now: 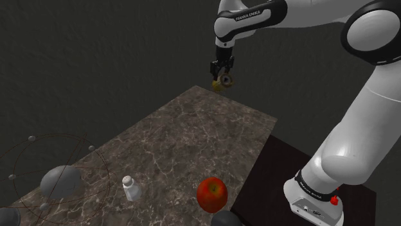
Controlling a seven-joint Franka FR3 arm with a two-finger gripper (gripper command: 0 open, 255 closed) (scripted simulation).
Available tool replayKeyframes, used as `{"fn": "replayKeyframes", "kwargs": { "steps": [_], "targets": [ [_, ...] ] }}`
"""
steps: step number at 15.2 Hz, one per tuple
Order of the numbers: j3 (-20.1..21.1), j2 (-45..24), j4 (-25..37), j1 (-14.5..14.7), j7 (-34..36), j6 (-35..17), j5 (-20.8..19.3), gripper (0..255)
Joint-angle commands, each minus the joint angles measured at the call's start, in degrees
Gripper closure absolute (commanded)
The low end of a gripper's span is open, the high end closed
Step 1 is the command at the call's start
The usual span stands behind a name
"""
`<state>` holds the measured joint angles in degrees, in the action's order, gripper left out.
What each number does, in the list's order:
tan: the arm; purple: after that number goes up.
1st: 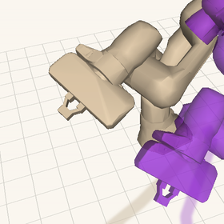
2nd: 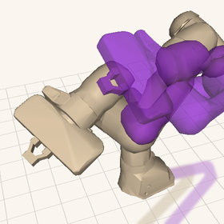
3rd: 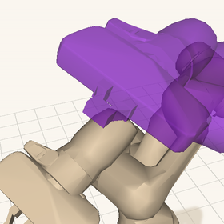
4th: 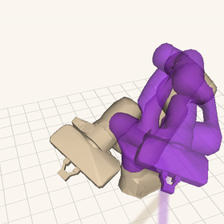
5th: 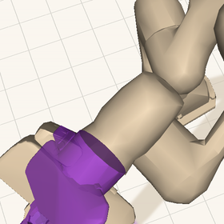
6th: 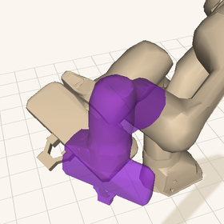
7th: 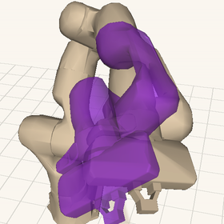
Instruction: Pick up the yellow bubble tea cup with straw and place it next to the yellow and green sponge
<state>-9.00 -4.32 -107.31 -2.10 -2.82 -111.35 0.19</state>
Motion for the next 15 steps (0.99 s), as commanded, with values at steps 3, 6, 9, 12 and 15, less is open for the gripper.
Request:
{"fn": "replayKeyframes", "kwargs": {
  "steps": [3, 6, 9, 12, 15],
  "targets": [
    [0.01, 0.46, 2.54, 0.02, 0.06, 2.99, -0.07, 255],
    [0.00, 0.73, 4.53, 0.02, 0.07, 5.24, -0.12, 255],
    [0.00, 0.89, 6.65, 0.03, 0.08, 7.52, -0.14, 255],
    [0.00, 0.93, 8.91, 0.02, 0.07, 9.82, -0.15, 255],
    [-0.01, 0.86, 11.04, 0.01, 0.05, 11.89, -0.14, 255]
  ]
}}
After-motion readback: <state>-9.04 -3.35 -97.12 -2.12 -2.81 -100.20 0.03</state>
